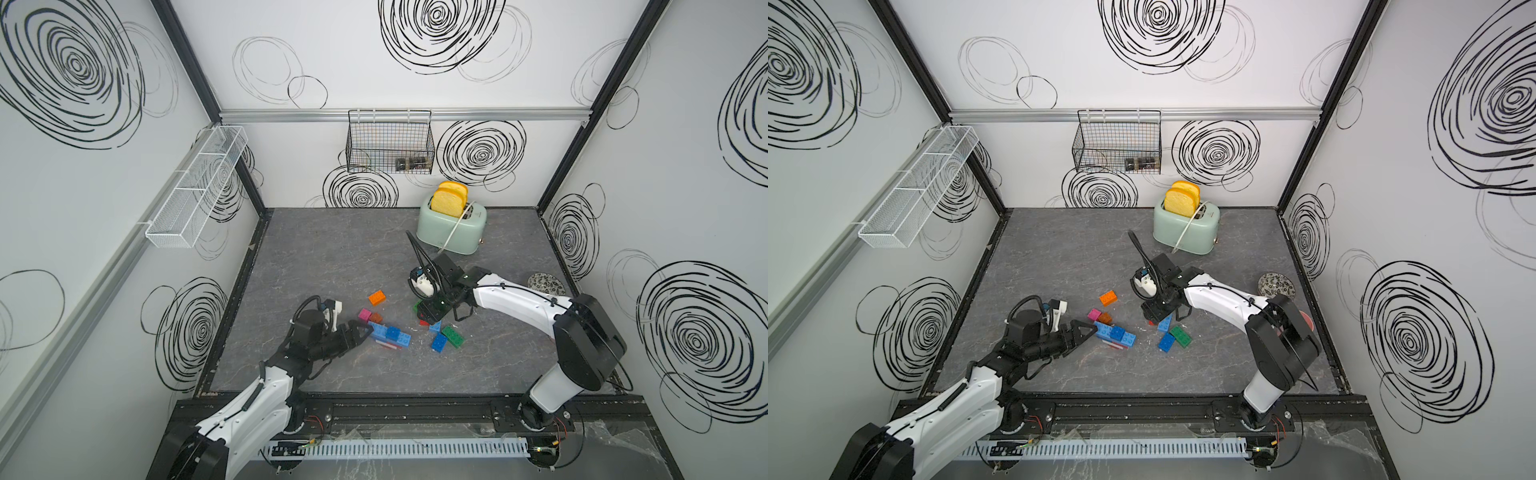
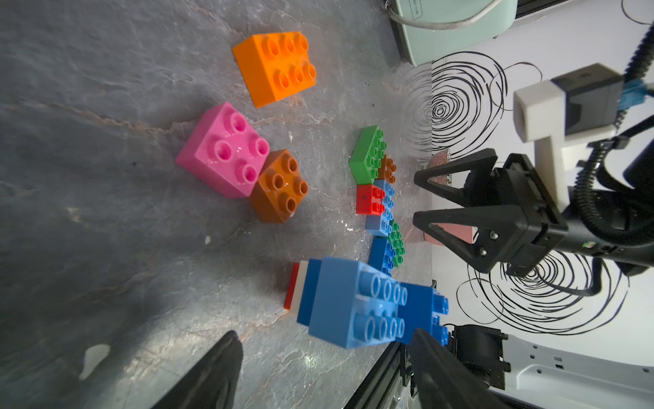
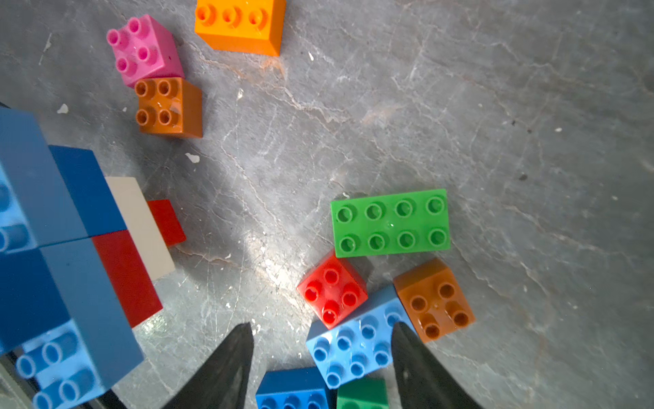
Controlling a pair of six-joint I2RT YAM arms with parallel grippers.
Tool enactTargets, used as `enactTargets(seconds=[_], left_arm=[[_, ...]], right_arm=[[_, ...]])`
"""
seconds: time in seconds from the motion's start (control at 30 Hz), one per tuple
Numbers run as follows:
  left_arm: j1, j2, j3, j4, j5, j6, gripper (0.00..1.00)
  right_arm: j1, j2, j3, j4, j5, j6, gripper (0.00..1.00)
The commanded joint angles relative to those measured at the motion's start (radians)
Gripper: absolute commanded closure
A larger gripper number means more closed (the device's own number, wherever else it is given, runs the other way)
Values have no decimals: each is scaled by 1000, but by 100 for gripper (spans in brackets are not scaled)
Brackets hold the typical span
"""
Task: Assemble a heart with lego
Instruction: Pick up the lego brick from the center of the board.
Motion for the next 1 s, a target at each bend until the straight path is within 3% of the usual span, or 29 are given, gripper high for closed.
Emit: enactTargets(seconds=[0.0,0.63,0.97], left_arm=[[2,8,23,51,-2,12,21],[0,11,9,74,2,4,21],[0,7,6,76,3,4,21]], right_arm=[[-1,35,4,23,-40,-19,34],[2,124,8,29,-35,-33,34],[65,119,-3,-9,-30,-14,36]])
